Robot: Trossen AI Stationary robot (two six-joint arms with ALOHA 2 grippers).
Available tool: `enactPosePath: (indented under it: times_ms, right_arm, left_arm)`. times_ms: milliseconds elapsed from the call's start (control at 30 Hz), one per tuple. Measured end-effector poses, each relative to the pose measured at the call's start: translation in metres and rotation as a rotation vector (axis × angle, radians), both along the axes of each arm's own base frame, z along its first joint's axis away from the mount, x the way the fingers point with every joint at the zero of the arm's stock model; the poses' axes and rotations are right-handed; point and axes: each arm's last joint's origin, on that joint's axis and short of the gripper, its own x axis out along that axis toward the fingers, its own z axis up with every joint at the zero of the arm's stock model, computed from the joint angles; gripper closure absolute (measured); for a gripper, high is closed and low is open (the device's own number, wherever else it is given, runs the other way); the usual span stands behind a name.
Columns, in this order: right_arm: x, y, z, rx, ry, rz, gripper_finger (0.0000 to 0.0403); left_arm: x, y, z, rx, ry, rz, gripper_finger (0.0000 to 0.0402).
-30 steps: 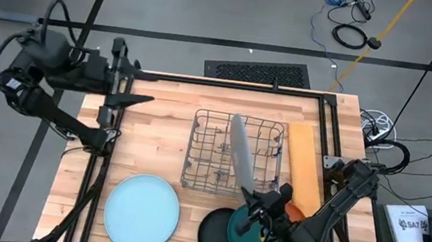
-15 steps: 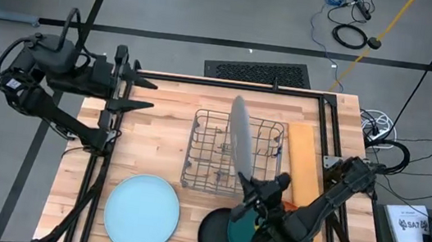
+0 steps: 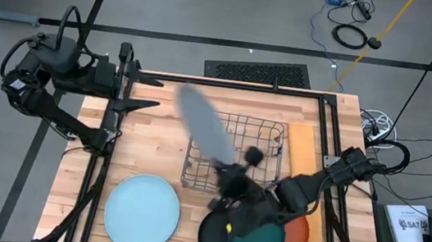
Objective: Sort dishes
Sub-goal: Put the gray plate into the dish rack
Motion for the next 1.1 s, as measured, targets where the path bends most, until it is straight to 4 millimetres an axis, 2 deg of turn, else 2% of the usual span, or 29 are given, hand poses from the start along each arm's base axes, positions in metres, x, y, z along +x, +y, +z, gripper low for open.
enactPosePath:
  times_ms: [133, 333, 433, 533, 600, 667, 800, 867, 967, 1033, 1100]
  right_arm:
    - [0.022, -0.016, 0.023, -0.08, -0.023, 0.234, 0.0398]
    - [0.034, -0.074, 0.045, -0.051, -0.074, 0.386, 0.0398]
    - [0.031, -0.097, 0.051, -0.055, -0.068, 0.426, 0.0398]
    - [0.015, -0.119, 0.058, -0.032, -0.127, 0.482, 0.0398]
    - [-0.005, -0.131, 0.057, -0.049, -0.171, 0.509, 0.0399]
    - [-0.033, -0.139, 0.05, -0.063, -0.206, 0.507, 0.0399]
    - [-0.111, -0.153, 0.04, -0.044, -0.307, 0.399, 0.0399]
    - [-0.149, -0.158, 0.027, -0.009, -0.34, 0.285, 0.0399]
    - [-0.192, -0.158, 0.003, 0.071, -0.386, 0.244, 0.0399]
    - [-0.216, -0.156, -0.016, 0.143, -0.399, 0.212, 0.0399]
    - [-0.235, -0.155, -0.025, 0.227, -0.482, 0.15, 0.0399]
  left_arm:
    - [0.005, -0.001, 0.001, 0.016, -0.019, -0.002, 0.021]
    - [0.01, -0.001, 0.004, 0.012, -0.056, -0.002, 0.021]
    - [0.01, -0.001, 0.005, 0.012, -0.063, -0.002, 0.021]
    - [0.011, -0.001, 0.005, 0.012, -0.065, -0.002, 0.021]
    - [0.011, -0.001, 0.006, 0.014, -0.069, 0.0, 0.021]
    - [0.011, -0.001, 0.006, 0.014, -0.07, 0.005, 0.021]
    - [0.011, -0.002, 0.007, 0.01, -0.085, -0.008, 0.021]
    - [0.01, -0.002, 0.008, 0.01, -0.091, -0.007, 0.021]
    - [0.011, -0.002, 0.008, 0.01, -0.097, -0.014, 0.021]
    - [0.011, -0.003, 0.01, 0.006, -0.111, -0.033, 0.021]
    - [0.011, -0.002, 0.01, 0.005, -0.116, -0.031, 0.021]
